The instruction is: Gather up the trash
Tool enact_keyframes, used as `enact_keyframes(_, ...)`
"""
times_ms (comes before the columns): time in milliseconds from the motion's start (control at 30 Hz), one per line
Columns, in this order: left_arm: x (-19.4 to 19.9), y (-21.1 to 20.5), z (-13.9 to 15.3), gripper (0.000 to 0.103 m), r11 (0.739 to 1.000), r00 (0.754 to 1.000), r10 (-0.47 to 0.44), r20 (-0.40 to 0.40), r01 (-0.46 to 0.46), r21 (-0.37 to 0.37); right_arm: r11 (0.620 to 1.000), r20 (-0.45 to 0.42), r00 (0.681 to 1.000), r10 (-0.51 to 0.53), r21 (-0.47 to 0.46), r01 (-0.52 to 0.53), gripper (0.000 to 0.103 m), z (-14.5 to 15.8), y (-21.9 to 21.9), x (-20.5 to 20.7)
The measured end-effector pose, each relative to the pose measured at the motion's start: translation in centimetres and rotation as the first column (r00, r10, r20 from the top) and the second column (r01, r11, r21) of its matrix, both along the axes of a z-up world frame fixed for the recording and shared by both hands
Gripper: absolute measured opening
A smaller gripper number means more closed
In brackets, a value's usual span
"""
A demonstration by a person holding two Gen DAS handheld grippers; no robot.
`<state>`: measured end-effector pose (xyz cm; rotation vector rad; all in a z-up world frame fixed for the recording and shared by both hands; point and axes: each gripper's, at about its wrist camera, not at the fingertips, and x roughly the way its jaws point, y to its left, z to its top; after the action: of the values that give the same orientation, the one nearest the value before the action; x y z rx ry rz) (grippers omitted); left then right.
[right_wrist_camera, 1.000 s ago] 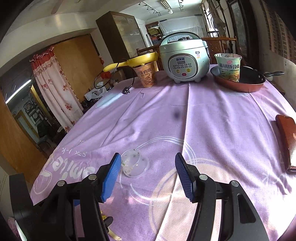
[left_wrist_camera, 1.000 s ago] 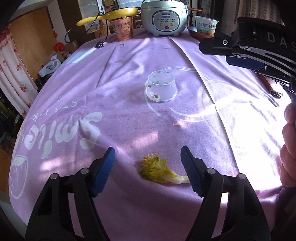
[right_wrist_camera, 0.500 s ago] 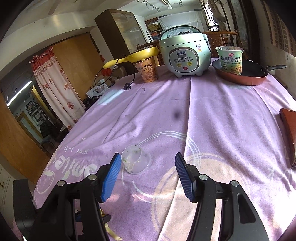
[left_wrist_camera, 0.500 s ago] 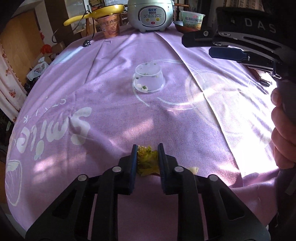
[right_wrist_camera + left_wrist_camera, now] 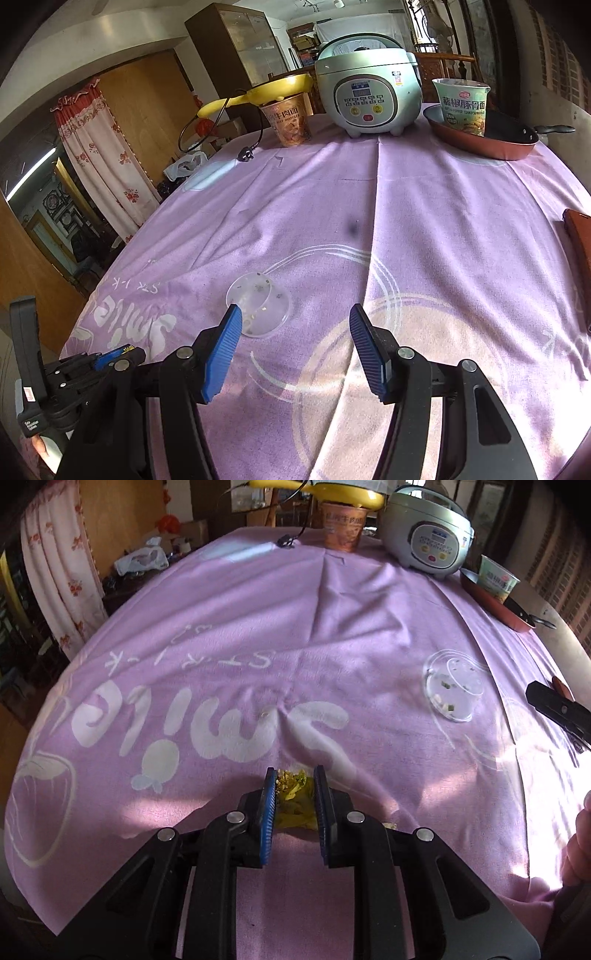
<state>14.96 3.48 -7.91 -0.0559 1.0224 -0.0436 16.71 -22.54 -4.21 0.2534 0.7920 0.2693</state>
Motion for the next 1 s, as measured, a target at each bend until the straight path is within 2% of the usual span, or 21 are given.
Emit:
enact_keyframes(67, -0.2, 0.8, 0.3, 0.024, 0.998, 1.0, 0.015, 0.016, -0.014, -0.055, 1.0, -0.003, 1.0, 0.012, -0.017, -0.012, 0.06, -0.3, 0.5, 0.2)
enact_keyframes(167, -0.3, 1.0, 0.2, 0.025, 0.996, 1.0, 0.015, 0.008, -0.014, -0.083, 0.999, -0.012, 0.999, 0.042, -0.029, -0.042, 0.06, -0.8, 1.5, 0.4)
enact_keyframes(267, -0.6, 0.5, 0.3, 0.042, 0.995, 1.0, -0.023, 0.015, 0.025, -0.097, 0.997, -0.046, 0.996, 0.071, -0.027, -0.072, 0.063, -1.3, 2.9, 1.1)
enact_keyframes(333, -0.6, 0.3, 0.3, 0.06, 0.995, 0.999, -0.031, 0.017, 0.033, -0.096, 0.995, -0.066, 0.995, 0.08, -0.06, -0.084, 0.066, -1.3, 4.3, 1.8)
enact_keyframes(433, -0.8, 0.9, 0.4, 0.073, 0.992, 1.0, -0.009, 0.025, 0.012, -0.122, 0.986, -0.066, 0.994, 0.089, -0.135, -0.097, 0.071, -0.9, 6.5, 2.9)
enact_keyframes(600, -0.6, 2.2, 0.4, 0.077, 0.975, 1.0, -0.01, 0.015, 0.013, -0.221, 0.982, -0.048, 0.996, 0.069, -0.171, -0.076, 0.074, -1.7, 8.4, 4.8)
enact_keyframes(667, -0.6, 2.1, 0.4, 0.077, 0.975, 1.0, -0.012, 0.015, 0.015, -0.22, 0.984, -0.081, 0.994, 0.068, -0.158, -0.08, 0.074, -2.7, 8.2, 5.4)
enact_keyframes(900, -0.5, 2.4, 0.4, 0.08, 0.968, 1.0, -0.014, 0.014, 0.017, -0.249, 0.979, -0.068, 0.996, 0.051, -0.193, -0.063, 0.073, -3.3, 7.5, 6.1)
enact_keyframes(1000, -0.6, 2.4, 0.4, 0.08, 0.969, 1.0, -0.015, 0.014, 0.018, -0.248, 0.982, -0.066, 0.997, 0.051, -0.179, -0.062, 0.073, -3.2, 7.3, 6.2)
